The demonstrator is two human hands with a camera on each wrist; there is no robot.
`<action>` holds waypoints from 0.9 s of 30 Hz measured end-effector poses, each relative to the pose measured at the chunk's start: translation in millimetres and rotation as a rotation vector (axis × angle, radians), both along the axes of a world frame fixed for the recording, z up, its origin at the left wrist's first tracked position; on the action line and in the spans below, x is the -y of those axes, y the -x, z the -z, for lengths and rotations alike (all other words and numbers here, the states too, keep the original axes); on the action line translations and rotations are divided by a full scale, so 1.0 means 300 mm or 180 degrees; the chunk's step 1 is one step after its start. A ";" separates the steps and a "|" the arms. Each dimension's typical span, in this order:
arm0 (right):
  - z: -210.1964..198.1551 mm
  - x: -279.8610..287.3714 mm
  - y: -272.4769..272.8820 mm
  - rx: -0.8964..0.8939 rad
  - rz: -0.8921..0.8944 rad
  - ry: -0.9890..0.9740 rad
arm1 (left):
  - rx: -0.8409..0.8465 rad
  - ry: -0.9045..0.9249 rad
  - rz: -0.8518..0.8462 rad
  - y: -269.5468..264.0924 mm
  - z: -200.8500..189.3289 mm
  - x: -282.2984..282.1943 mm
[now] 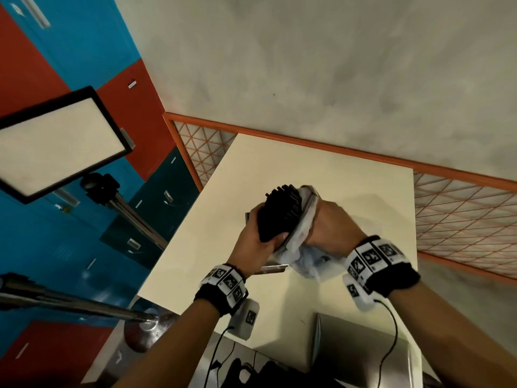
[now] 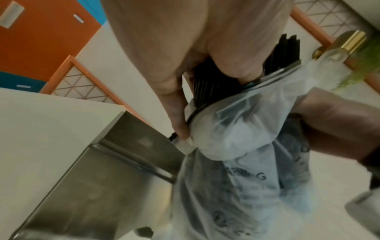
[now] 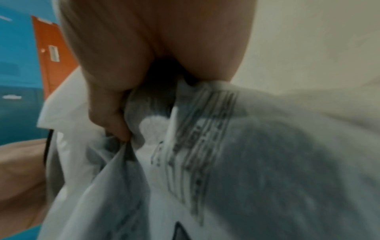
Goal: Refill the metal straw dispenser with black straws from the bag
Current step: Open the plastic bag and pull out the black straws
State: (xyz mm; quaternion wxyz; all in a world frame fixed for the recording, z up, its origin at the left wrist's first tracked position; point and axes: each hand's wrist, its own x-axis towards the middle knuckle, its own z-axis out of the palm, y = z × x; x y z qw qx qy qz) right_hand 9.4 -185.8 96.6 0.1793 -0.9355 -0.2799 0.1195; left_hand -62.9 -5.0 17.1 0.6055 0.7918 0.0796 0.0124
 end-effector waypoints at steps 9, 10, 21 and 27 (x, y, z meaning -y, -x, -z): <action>-0.133 -0.009 -0.151 0.0885 -0.0475 0.0445 | -0.0082 -0.0031 -0.0106 -0.144 -0.027 0.030; -0.143 -0.018 -0.161 0.0950 -0.0541 0.0576 | -0.0107 0.0123 -0.0102 -0.155 -0.026 0.036; 0.058 -0.090 -0.188 0.0731 -0.0714 0.1144 | -0.0765 0.0118 0.0145 -0.207 0.152 0.005; 0.149 -0.083 -0.218 0.0454 -0.0709 0.1243 | -0.1037 0.0558 -0.0102 -0.186 0.223 -0.041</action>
